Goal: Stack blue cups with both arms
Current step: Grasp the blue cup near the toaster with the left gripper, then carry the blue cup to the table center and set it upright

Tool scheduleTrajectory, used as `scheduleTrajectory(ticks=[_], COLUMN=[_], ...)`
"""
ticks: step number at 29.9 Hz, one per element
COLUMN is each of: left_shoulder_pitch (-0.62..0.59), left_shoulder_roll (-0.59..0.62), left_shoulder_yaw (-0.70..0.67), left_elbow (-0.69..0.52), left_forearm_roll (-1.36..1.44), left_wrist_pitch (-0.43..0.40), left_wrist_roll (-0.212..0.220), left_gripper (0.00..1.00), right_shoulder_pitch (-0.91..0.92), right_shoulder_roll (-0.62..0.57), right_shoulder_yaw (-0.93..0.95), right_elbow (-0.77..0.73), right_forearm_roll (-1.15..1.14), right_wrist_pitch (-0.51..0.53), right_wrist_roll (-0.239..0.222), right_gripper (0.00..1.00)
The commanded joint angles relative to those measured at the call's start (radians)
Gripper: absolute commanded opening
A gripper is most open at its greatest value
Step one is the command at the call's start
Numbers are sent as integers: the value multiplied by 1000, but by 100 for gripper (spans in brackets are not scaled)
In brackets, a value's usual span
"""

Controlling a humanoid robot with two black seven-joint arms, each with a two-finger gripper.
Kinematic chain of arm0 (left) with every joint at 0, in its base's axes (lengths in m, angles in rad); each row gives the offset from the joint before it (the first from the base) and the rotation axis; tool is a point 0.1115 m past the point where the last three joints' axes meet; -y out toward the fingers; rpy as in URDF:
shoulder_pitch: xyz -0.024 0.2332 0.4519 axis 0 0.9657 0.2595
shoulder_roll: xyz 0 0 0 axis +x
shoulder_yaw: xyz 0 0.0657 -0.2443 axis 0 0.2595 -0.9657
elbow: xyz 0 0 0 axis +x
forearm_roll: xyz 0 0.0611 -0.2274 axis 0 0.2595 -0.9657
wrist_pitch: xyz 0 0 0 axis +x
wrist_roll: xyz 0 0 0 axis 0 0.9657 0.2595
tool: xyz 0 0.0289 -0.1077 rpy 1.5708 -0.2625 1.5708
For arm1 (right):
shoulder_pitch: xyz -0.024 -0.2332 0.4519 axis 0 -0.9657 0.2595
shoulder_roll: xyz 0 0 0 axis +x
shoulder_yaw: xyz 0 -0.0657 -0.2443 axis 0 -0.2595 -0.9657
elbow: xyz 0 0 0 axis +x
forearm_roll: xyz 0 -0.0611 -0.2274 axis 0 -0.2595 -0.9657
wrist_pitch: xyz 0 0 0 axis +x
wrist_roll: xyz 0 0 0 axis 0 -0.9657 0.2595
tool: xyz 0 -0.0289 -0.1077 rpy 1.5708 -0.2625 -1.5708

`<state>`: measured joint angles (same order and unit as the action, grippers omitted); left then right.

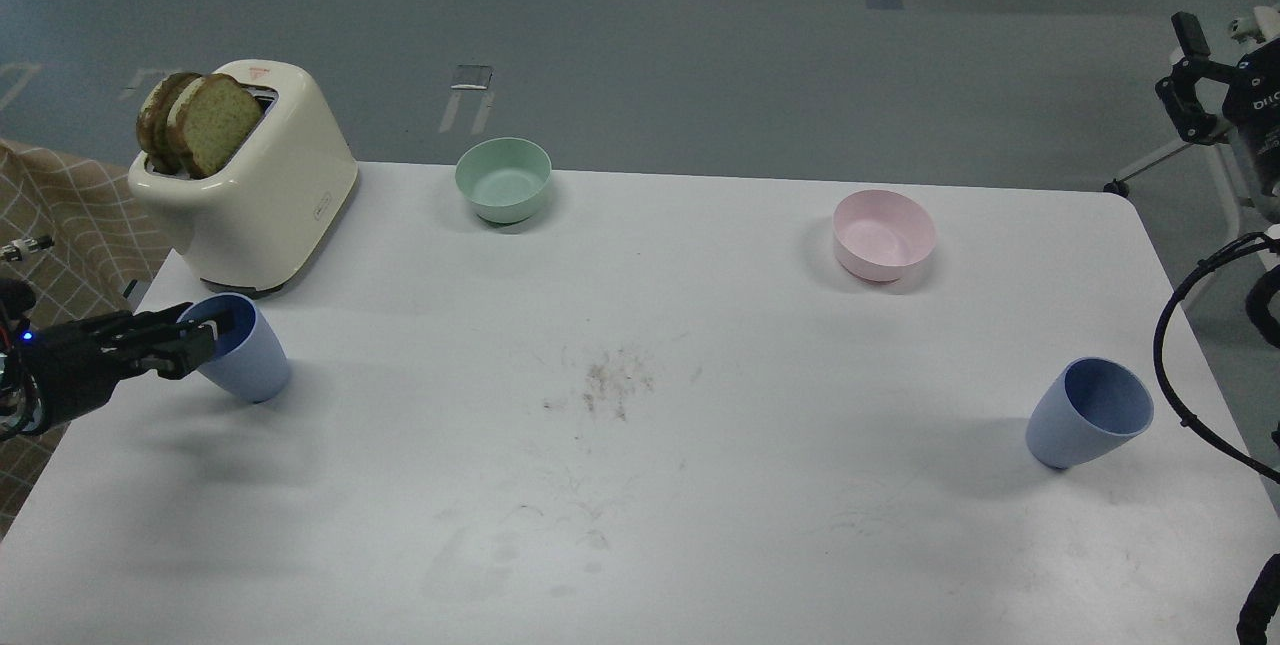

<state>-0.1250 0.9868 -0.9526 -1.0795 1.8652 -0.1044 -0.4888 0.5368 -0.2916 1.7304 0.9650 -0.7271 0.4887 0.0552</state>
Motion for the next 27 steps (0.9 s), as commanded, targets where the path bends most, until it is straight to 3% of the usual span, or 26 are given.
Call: scheduleTrajectory(ticks=[1, 3, 12, 16, 22, 27], left_shoulder_pitch=[-13, -15, -59, -146, -394, -628], left_shoulder_roll=[0, 1, 10, 19, -25, -164], left_shoulder_yaw=[3, 3, 3, 3, 87, 315], left_elbow=[4, 4, -14, -89, -244, -244], left_forearm_roll=[2, 3, 26, 29, 58, 97], left_wrist_pitch=[0, 0, -4, -35, -191, -208], left_wrist_roll=[0, 0, 0, 0, 9, 10], left_gripper=[11, 0, 0, 0, 0, 0], right_shoulder_pitch=[0, 0, -1, -38, -130, -161], right_shoulder_roll=[2, 2, -3, -12, -46, -70], right_shoulder_yaw=[0, 0, 8, 21, 81, 103], right_elbow=[-3, -3, -2, 9, 50, 60], right_forearm_roll=[-2, 0, 0, 3, 9, 11], right_wrist_pitch=[0, 0, 0, 0, 0, 0], right_wrist_roll=[0, 0, 2, 2, 2, 2], right_gripper=[100, 100, 100, 100, 100, 100])
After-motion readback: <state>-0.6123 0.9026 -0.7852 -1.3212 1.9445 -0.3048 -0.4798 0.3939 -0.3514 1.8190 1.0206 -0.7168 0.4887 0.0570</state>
